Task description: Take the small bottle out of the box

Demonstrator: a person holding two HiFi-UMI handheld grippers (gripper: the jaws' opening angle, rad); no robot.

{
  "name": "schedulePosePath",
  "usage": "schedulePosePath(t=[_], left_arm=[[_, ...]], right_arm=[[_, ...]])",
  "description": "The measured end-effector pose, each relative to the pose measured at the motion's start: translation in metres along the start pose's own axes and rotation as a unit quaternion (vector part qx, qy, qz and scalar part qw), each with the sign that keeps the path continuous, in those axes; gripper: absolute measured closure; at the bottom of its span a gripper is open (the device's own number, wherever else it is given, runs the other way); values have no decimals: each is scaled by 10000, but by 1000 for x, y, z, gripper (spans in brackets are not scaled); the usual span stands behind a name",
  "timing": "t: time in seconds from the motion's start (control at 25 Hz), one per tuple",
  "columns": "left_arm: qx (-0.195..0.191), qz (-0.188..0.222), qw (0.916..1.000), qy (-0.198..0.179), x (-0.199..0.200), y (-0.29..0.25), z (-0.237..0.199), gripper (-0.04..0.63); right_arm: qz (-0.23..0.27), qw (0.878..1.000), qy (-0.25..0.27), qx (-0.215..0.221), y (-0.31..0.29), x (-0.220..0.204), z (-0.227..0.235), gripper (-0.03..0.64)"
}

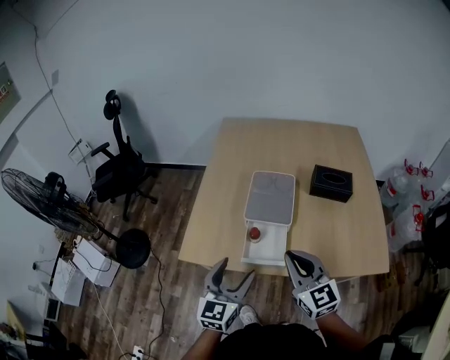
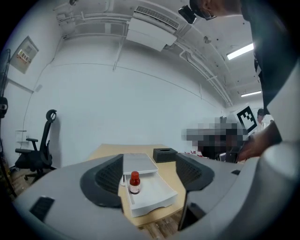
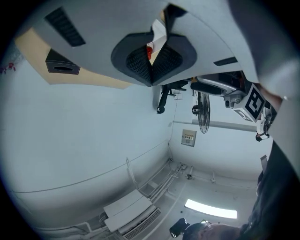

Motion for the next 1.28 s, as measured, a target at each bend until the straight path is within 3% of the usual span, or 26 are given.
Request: schedulePosePath(t=[0.12, 0.2, 0.64, 0.84, 0.96, 1.12, 1.28], left_arm=[[-110, 65, 9999, -52, -3, -10, -11, 66], [-129, 90, 9998, -88, -5, -16, -16, -6], [-495, -795, 9946, -439, -55, -68, -21, -3], [-407, -1168, 9905, -596, -79, -96, -28, 46], [-436, -1482, 9853, -732, -97, -110, -33, 111], [-401, -1898, 9777, -803, -123, -123, -43, 146], [-430, -2064, 9738, -857, -134, -136, -52, 208]], right_arm=[[2, 9999, 83, -90, -8, -2, -2, 604], [-4, 9997, 145, -202, -11, -2, -1, 604], [-158, 9980, -9, -618, -20, -19, 42, 604], [-231, 9985, -77, -498, -35, -25, 72, 604], [-266, 9989, -91, -373, -45, -27, 88, 604], [-302, 9991, -146, -269, -58, -32, 107, 604], [-361, 9990, -213, -167, -65, -39, 119, 604]])
Point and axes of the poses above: the fingertips, and each gripper's own axes: y backward along the fingers, z to its right, x out of its top, the point moved 5 cm from there along y, backward along the fingers, and after that the axes turned 13 degrees about z, right-handed, at the moved point
